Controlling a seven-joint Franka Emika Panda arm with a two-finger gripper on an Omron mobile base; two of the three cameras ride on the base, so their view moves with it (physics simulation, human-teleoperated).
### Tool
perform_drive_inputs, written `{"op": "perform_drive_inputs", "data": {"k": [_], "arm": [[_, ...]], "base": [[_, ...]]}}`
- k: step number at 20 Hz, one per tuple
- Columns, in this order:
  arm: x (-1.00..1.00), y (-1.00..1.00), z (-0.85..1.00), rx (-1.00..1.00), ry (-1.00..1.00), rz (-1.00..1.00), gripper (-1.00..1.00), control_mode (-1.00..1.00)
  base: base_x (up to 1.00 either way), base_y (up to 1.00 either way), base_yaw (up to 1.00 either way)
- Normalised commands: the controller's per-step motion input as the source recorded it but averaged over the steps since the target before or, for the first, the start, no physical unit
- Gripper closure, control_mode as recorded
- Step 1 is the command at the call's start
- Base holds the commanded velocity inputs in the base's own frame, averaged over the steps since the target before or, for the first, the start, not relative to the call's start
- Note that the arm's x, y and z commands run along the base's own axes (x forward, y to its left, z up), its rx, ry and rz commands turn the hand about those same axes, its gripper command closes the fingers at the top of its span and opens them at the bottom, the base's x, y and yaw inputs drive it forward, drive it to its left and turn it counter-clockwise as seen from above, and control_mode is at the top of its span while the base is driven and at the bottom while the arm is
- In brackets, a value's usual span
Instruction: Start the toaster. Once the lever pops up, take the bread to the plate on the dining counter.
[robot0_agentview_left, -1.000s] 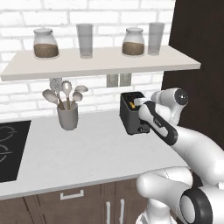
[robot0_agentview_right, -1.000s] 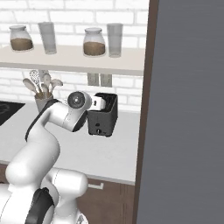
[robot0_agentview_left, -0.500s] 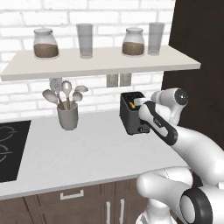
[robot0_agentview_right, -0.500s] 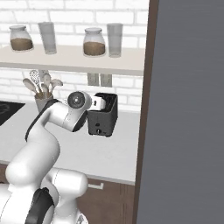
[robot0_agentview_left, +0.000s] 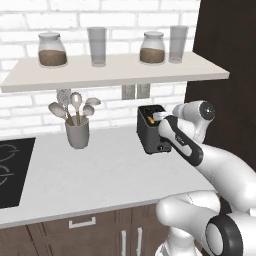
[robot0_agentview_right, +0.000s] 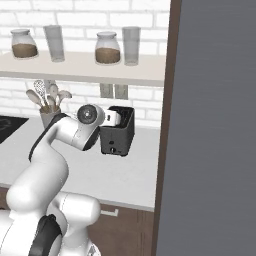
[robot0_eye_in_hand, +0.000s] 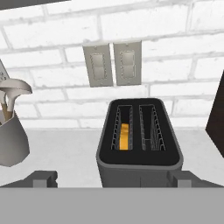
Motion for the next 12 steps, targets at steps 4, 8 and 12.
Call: {"op": "perform_drive_inputs", "data": {"k": [4, 8, 12], "arm": [[0.0, 0.0, 0.0, 0.0, 0.0, 0.0, -1.0, -1.0], [0.0, 0.0, 0.0, 0.0, 0.0, 0.0, -1.0, -1.0], [0.0, 0.0, 0.0, 0.0, 0.0, 0.0, -1.0, -1.0]], "base": [[0.0, 0.0, 0.0], [0.0, 0.0, 0.0], [0.0, 0.0, 0.0]]}}
